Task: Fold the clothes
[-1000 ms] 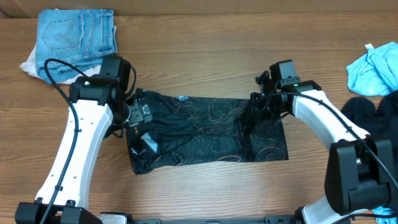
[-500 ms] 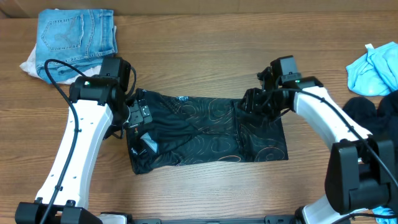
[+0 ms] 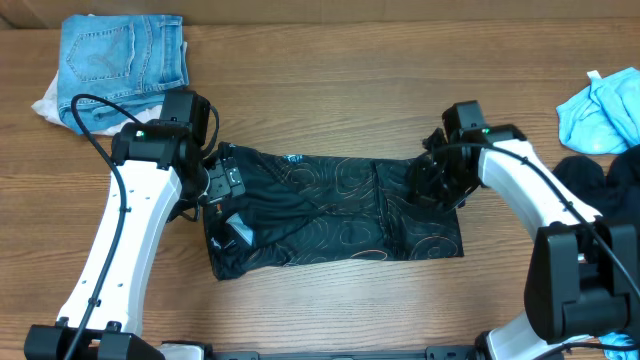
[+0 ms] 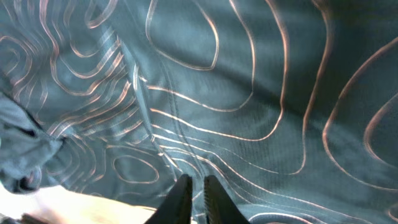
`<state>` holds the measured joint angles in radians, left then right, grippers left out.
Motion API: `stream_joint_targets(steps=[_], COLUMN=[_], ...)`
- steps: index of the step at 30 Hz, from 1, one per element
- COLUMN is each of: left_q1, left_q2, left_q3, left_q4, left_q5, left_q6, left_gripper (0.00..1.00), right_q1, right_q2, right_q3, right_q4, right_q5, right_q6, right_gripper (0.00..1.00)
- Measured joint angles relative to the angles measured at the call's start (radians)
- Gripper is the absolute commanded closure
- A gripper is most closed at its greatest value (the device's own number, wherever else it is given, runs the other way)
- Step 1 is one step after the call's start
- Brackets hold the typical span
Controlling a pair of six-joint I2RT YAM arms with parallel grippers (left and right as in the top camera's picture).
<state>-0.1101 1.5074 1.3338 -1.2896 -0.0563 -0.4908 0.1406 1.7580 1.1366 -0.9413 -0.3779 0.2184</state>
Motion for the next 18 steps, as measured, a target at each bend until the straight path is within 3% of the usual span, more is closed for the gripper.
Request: stream_joint_targets(steps=[5, 12, 18], left_q1=[0.0, 0.0, 0.0], left_q2=[0.0, 0.0, 0.0], left_q3=[0.0, 0.0, 0.0], left_q4=[0.0, -0.003, -0.003], left_q5=[0.0, 0.008, 0.016], left_q6=[0.0, 0.0, 0.0], left_gripper=[0.0, 0.0, 0.0], right_q1=[0.004, 0.005, 0.018], right_q2=[0.042, 0.093, 0.1], right_q3=[-0.055, -0.064, -0.082], right_q4=[0.146, 0.15, 0.137], right_q5=[-0.071, -0.143, -0.158], right_q6=[-0.006, -0.007, -0.01], right_gripper=[0.96, 0.95, 0.87])
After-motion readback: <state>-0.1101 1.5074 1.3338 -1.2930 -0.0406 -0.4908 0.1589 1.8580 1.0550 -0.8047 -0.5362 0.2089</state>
